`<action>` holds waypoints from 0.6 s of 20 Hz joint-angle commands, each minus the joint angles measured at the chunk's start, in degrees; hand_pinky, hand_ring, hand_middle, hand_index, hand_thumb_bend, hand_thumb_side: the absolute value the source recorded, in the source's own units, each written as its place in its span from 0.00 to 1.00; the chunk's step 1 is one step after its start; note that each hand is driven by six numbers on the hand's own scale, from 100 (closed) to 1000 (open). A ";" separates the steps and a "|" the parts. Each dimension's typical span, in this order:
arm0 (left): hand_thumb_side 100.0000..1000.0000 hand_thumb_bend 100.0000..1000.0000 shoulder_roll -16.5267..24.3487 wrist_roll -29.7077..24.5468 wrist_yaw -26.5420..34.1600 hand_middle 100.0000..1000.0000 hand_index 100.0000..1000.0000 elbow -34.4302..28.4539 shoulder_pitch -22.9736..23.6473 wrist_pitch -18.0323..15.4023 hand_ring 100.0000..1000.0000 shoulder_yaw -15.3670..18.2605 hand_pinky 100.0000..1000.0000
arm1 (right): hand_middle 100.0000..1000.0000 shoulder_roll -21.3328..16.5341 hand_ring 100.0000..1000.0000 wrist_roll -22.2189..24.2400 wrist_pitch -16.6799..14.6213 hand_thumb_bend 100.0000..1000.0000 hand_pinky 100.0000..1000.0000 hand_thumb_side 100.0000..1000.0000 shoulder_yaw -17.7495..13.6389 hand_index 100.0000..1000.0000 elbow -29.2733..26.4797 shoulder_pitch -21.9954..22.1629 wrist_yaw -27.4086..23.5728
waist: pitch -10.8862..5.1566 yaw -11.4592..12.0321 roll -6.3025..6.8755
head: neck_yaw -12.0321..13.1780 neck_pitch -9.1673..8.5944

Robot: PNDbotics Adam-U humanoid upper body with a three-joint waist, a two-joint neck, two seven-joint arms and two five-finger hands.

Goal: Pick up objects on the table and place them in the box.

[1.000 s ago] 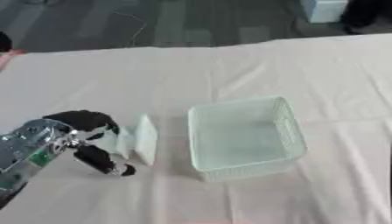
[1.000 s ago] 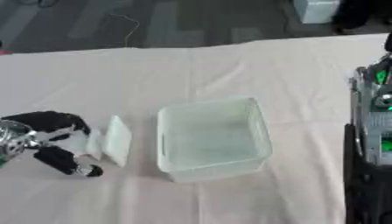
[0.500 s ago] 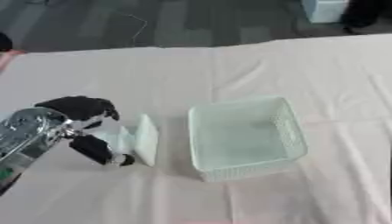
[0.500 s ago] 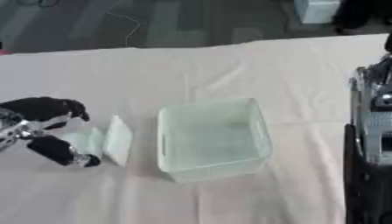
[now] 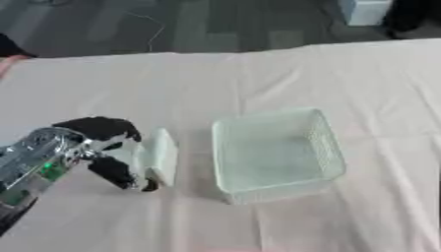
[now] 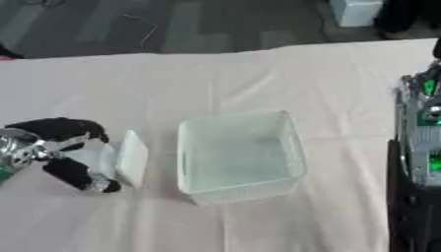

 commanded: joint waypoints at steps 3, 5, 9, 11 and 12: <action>0.72 0.51 -0.03 -3.93 0.89 0.94 0.91 0.85 -0.49 3.44 0.93 -0.21 0.98 | 0.23 0.06 0.23 -0.31 -0.25 0.00 0.41 0.92 -0.23 0.40 -0.74 -1.54 0.07 | -0.49 -0.09 -0.09 | 0.59 -0.03; 0.68 0.50 -0.29 -3.93 0.97 0.93 0.91 1.39 -0.29 3.23 0.93 -0.43 0.97 | 0.23 0.08 0.23 -0.33 -0.25 0.00 0.41 0.92 -0.24 0.40 -0.74 -1.57 0.09 | -0.47 -0.09 -0.11 | 0.61 -0.03; 0.52 0.40 -0.59 -3.93 0.99 0.93 0.92 3.02 0.23 2.72 0.93 -0.83 0.97 | 0.23 0.08 0.23 -0.35 -0.21 0.00 0.41 0.92 -0.26 0.40 -0.74 -1.60 0.11 | -0.41 -0.07 -0.19 | 0.68 -0.03; 0.46 0.35 -0.65 -3.93 0.95 0.93 0.92 3.82 0.36 2.40 0.93 -0.87 0.96 | 0.23 0.05 0.23 -0.33 -0.19 0.00 0.41 0.92 -0.27 0.40 -0.74 -1.59 0.10 | -0.40 -0.04 -0.23 | 0.76 -0.03; 0.43 0.34 -0.62 -3.93 0.88 0.93 0.92 4.23 0.45 2.21 0.92 -0.92 0.95 | 0.23 0.03 0.23 -0.32 -0.18 0.00 0.41 0.92 -0.28 0.40 -0.74 -1.59 0.09 | -0.39 -0.02 -0.24 | 0.83 -0.03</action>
